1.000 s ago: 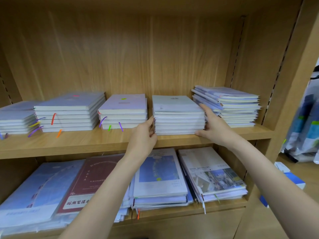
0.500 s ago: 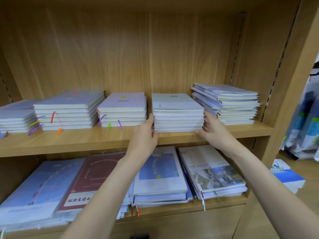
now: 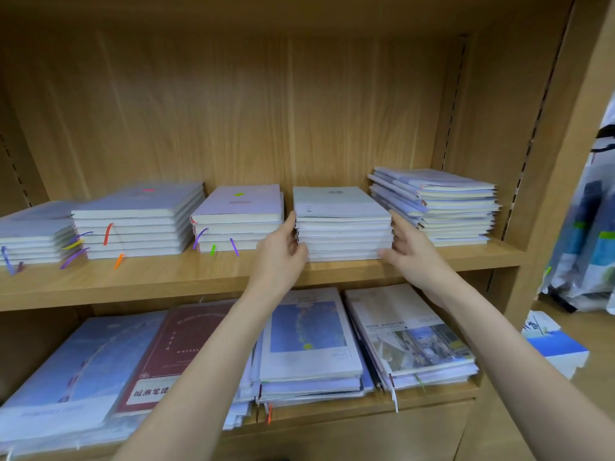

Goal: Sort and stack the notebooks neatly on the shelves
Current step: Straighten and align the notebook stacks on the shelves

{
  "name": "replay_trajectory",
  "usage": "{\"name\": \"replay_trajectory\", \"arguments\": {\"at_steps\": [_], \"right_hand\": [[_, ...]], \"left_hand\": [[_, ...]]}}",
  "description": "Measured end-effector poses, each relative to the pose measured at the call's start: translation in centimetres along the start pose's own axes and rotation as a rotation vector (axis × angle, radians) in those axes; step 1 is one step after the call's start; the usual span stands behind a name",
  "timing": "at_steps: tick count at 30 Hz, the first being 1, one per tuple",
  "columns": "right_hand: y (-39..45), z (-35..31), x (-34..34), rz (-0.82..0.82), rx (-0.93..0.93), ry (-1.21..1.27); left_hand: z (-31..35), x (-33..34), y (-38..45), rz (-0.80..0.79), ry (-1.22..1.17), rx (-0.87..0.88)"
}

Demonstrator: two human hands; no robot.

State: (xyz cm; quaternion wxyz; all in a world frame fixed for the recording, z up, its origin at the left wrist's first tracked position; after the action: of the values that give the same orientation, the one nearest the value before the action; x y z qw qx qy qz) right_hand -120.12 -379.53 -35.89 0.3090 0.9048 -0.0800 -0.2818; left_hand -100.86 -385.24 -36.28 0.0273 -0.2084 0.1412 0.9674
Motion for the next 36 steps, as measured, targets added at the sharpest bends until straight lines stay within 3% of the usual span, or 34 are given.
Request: {"name": "replay_trajectory", "arguments": {"at_steps": [11, 17, 24, 27, 30, 36], "right_hand": [[0.1, 0.4, 0.3, -0.013, 0.008, 0.019], [0.3, 0.9, -0.1, 0.08, 0.055, 0.157], [0.6, 0.7, 0.1, -0.025, -0.049, 0.023], [1.1, 0.3, -0.3, -0.113, -0.1, -0.191], [1.7, 0.2, -0.4, -0.163, -0.115, -0.435], [1.9, 0.5, -0.3, -0.094, -0.107, -0.459]], "left_hand": [[-0.8, 0.6, 0.3, 0.021, 0.097, -0.007], [-0.8, 0.7, 0.3, -0.032, -0.019, -0.026], [-1.0, 0.7, 0.0, -0.159, 0.022, -0.026], [-1.0, -0.2, -0.3, -0.228, 0.02, -0.055], [-0.6, -1.1, -0.1, -0.188, 0.084, -0.044], [0.0, -0.6, 0.1, 0.004, 0.205, 0.022]]}}
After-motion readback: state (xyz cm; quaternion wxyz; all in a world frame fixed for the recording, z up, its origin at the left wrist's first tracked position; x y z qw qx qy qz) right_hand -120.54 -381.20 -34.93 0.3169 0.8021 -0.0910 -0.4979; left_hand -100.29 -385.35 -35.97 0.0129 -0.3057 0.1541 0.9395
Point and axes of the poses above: each hand's wrist, its own y-axis towards the middle knuckle, its own x-axis out of the palm, z = x × y, the point moved 7 cm from there along y, towards the middle knuckle, and after that the axes turned 14 degrees about -x, right-handed, at the moved point
